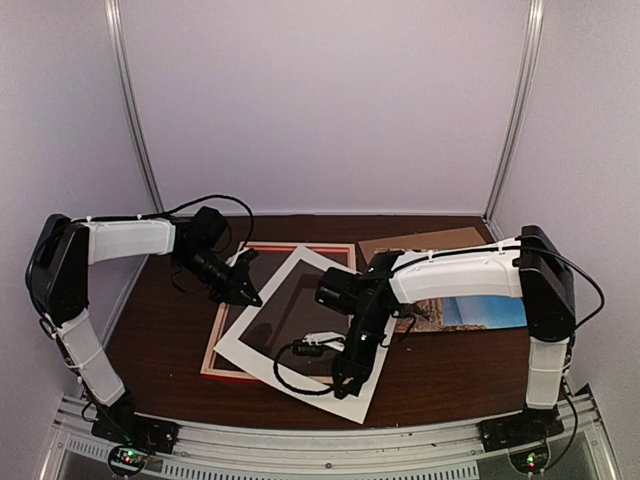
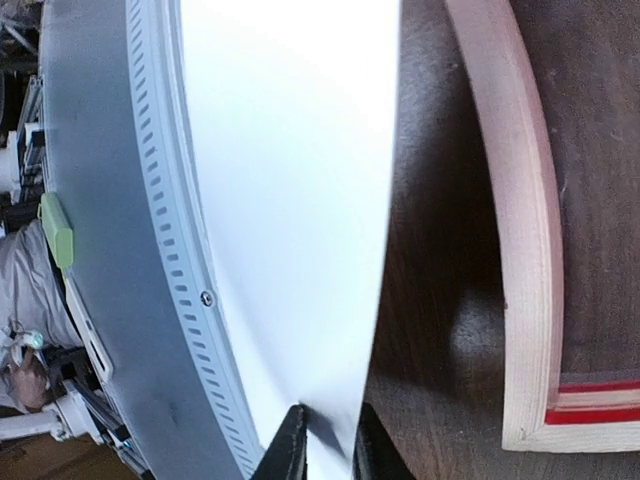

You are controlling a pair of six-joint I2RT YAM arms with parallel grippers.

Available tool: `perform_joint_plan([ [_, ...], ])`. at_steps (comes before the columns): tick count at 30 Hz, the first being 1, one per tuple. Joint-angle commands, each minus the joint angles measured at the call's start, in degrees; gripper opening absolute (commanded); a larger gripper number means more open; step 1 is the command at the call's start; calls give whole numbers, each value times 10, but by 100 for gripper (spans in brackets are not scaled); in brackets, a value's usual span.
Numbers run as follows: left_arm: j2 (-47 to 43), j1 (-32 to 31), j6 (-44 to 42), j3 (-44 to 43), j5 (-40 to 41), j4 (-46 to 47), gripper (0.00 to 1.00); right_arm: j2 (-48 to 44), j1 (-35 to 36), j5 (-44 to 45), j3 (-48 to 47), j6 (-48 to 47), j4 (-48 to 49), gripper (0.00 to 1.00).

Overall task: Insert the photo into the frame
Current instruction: Pass from the right arm to the left

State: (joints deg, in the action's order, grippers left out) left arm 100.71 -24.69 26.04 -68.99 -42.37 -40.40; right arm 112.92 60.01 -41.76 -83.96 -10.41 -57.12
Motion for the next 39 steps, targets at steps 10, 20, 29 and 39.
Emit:
perform_joint_plan([
  [10,-56,20,-11,0,25,-10,0,-35,-41,48,9,58,25,65],
  [20,-131,75,19,37,22,23,0,-108,-101,60,25,104,60,69],
  [29,-157,98,45,66,90,31,0,-142,-156,80,68,163,102,69],
  [39,-153,99,71,91,152,63,0,-164,-204,113,100,196,137,69],
])
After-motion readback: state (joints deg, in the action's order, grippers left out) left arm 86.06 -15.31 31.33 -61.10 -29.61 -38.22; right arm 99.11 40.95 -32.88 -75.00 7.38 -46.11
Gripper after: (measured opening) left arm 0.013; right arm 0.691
